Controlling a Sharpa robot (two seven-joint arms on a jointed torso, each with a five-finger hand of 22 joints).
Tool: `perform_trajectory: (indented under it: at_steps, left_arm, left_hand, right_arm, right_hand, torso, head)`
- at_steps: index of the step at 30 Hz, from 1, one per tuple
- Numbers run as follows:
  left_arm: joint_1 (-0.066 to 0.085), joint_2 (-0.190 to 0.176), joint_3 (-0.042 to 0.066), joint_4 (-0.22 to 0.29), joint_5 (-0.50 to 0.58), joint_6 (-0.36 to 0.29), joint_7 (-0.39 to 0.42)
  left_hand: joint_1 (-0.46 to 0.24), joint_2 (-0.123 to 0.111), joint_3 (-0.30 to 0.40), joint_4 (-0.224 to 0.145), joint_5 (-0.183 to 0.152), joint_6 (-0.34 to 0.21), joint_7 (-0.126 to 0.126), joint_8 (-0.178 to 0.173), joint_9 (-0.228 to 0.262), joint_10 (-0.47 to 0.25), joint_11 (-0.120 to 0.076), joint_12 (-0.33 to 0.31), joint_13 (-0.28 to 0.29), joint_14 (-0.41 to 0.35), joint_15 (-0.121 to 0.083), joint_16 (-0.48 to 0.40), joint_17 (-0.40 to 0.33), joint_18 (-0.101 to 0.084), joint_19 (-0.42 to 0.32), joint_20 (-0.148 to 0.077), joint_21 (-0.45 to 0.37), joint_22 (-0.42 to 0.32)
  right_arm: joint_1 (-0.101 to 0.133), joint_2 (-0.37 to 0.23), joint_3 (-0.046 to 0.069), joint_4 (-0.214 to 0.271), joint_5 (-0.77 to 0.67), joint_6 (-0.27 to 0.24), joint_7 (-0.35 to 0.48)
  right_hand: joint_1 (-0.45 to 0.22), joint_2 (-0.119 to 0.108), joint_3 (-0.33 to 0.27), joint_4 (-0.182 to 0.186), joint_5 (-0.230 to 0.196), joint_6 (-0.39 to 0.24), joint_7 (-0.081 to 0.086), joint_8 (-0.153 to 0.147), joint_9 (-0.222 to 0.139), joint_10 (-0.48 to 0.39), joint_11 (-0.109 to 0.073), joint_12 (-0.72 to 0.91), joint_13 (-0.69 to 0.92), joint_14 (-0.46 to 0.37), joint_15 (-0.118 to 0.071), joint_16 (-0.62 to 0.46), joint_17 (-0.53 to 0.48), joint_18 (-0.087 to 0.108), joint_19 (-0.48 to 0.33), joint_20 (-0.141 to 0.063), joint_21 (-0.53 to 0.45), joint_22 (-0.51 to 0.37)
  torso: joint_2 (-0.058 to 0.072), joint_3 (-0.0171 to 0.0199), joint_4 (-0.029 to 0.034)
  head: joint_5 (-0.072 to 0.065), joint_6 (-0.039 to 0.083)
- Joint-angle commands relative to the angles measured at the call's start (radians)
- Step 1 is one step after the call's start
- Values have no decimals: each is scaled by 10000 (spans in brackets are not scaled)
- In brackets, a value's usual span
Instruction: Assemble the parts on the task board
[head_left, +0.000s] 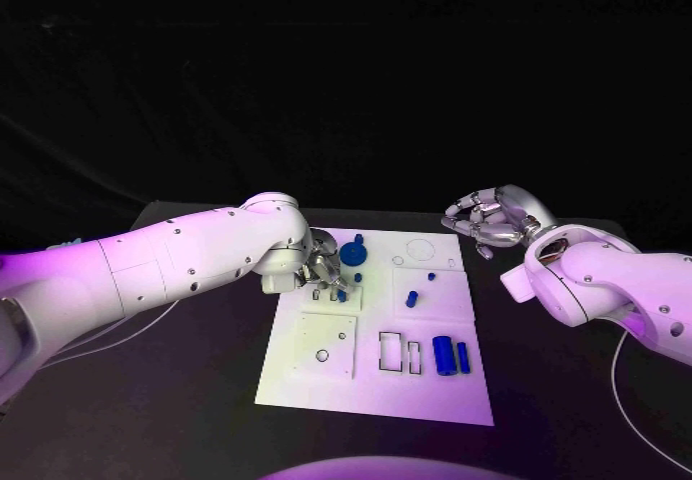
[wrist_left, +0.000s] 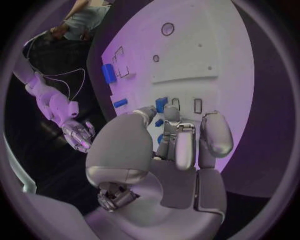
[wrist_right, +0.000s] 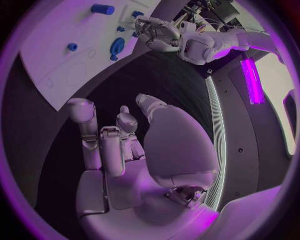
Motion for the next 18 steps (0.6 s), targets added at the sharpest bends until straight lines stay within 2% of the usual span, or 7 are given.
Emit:
perform_trajectory:
  at_steps: [1,6,10,14,15,16,18]
  left_arm:
    - [8,6,1,-16,279,181,59]
    - [8,11,0,-40,292,202,48]
    - [8,13,0,-52,296,196,64]
    - [8,3,-1,-56,380,182,131]
    - [8,-3,-1,-53,418,174,152]
    - [8,-10,-1,-48,445,163,169]
    - [8,-29,-2,-33,489,126,218]
  left_hand:
    - [104,31,34,5,40,-79,14,-56,8,-46,-23,-51,-2,646,-49,32,1169,-93,33,-15,69,25]
    - [125,36,108,17,44,-76,15,-57,17,-38,-21,-48,-1,650,-49,35,1181,-96,37,-16,76,39]
    - [363,-59,644,-6,58,-93,6,-67,75,-32,-29,-63,-27,650,-60,25,1185,-96,39,-29,87,64]
    - [1040,-537,2592,-680,161,-248,30,51,315,-54,-40,-176,-131,654,-73,8,1204,-104,38,-53,105,105]
    - [1055,-667,3046,-859,192,-277,62,117,400,-40,-10,-194,-147,654,-60,4,1206,-104,39,-43,110,115]
    - [709,-954,3819,-1106,199,-314,116,261,593,40,19,-198,-190,657,15,-4,1213,-121,39,20,126,139]
    - [588,-1014,4126,-1318,255,-308,114,325,685,49,28,-201,-206,657,-15,-11,1211,-103,33,7,127,141]
  right_arm:
    - [-7,5,2,6,-122,90,-29]
    - [-7,5,2,8,-110,60,-18]
    - [-8,4,2,10,-98,43,-9]
    - [-8,3,2,10,-77,13,11]
    - [-9,3,2,9,-68,5,16]
    - [-9,2,2,9,-61,-1,19]
    - [-9,0,2,7,-43,-13,27]
  right_hand:
    - [-43,15,8,74,35,-69,10,36,13,69,-1,42,9,591,-52,-55,875,170,23,-39,-57,-5]
    - [-53,17,3,86,35,-70,10,41,14,62,0,36,-3,589,-52,-59,866,172,19,-39,-70,-16]
    - [-53,17,3,86,35,-70,10,41,14,62,0,36,-3,589,-52,-59,866,172,19,-39,-70,-16]
    - [-61,21,0,97,36,-71,10,46,14,69,0,43,3,589,-51,-61,864,171,23,-38,-67,-11]
    - [-68,24,-3,106,37,-72,10,51,15,75,0,48,8,589,-51,-62,862,170,26,-38,-65,-8]
    - [-68,24,-3,106,37,-72,10,51,15,75,0,48,8,589,-51,-62,862,170,26,-38,-65,-8]
    - [-77,27,-8,119,38,-73,10,56,15,83,0,55,14,591,-51,-60,869,170,27,-38,-69,-10]
  torso:
    - [2,8,-2]
    - [0,8,0]
    - [-6,11,2]
    - [-8,7,1]
    - [-11,7,1]
    - [-12,7,0]
    - [-7,7,0]
  head:
    - [0,-4]
    - [7,-9]
    - [6,-13]
    - [19,0]
    - [20,-1]
    - [22,1]
    - [29,10]
